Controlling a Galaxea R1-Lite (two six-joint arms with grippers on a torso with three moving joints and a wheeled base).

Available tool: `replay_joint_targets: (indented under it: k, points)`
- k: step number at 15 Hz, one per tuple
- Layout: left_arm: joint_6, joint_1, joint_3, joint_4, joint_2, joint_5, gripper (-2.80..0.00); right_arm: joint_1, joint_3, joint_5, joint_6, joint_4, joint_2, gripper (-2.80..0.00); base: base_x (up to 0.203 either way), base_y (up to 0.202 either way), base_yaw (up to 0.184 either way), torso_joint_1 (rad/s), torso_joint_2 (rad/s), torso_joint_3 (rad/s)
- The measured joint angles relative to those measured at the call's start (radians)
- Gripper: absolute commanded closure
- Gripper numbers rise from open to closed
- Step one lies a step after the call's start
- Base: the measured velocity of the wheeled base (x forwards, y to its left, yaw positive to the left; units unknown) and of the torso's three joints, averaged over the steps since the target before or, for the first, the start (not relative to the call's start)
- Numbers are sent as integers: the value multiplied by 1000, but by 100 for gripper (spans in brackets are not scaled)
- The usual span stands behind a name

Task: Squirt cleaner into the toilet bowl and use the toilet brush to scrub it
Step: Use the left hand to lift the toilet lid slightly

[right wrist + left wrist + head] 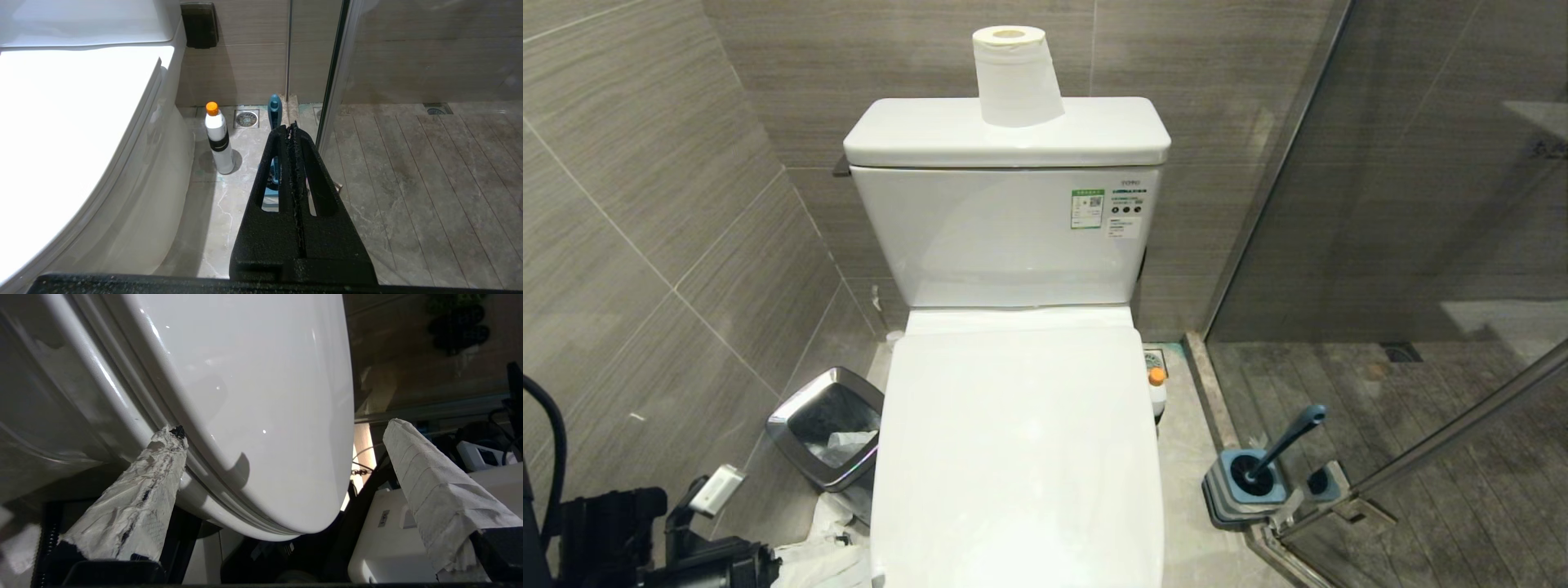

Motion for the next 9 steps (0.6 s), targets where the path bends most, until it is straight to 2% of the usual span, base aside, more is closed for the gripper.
replay_joint_targets:
  k: [2, 5, 9]
  points:
    - [36, -7, 4, -3, 23, -14, -280, 0, 0, 0, 0, 0, 0, 0, 0, 0, 0, 0, 0, 0]
    - [52, -17, 11, -2, 43, -16, -280, 0, 0, 0, 0, 0, 0, 0, 0, 0, 0, 0, 0, 0]
    - [88, -30, 11, -1, 62, 3, -280, 0, 0, 0, 0, 0, 0, 0, 0, 0, 0, 0, 0, 0]
